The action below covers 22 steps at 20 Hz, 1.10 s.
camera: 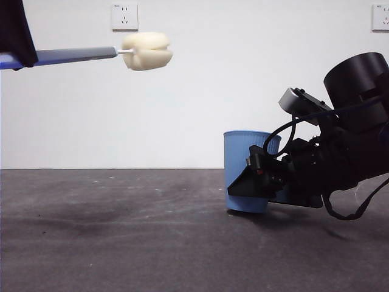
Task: Pick up the cup brush,pick up the cup,insert the brush into the cup,clean the cup,put the cup brush back,put the cup back to the fixed position on the table
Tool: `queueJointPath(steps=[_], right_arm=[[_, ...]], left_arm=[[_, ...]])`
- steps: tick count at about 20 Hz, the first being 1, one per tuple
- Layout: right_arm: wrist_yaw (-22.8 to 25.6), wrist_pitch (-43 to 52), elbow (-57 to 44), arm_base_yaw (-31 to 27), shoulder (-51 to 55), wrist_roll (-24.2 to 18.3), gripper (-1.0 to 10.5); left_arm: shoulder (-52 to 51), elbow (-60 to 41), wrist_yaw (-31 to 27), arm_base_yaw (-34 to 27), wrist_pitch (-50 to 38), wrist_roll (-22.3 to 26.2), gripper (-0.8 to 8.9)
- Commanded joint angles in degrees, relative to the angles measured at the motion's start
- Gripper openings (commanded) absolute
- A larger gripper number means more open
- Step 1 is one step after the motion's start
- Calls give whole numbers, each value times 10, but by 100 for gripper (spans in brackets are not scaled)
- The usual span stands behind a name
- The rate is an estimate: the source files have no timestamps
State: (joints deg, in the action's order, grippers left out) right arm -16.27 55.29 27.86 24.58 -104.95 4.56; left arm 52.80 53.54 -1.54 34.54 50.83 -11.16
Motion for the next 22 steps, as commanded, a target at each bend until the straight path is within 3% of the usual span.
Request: queueJointPath(steps=[1, 3, 6, 11, 16, 19, 22], right_arm=[[-1, 4, 1, 3, -4, 4, -12], [-1, 2, 1, 4, -2, 6, -13], [0, -89, 1, 9, 61, -8, -13], [69, -415, 50, 26, 232, -143, -13], [167, -728, 146, 51, 272, -266, -13], [232, -841, 194, 71, 272, -333, -13], [285, -903, 243, 88, 272, -386, -13]], left_arm=[[-1, -5, 0, -1, 9, 6, -9], [-1, -5, 1, -1, 23, 13, -9], [-1, -5, 1, -1, 50, 45, -9], [-1, -5, 2, -1, 78, 132, -9], [1, -5, 3, -1, 89, 204, -9], [21, -5, 3, 1, 120, 256, -9], [39, -5, 3, 20, 103, 259, -9]])
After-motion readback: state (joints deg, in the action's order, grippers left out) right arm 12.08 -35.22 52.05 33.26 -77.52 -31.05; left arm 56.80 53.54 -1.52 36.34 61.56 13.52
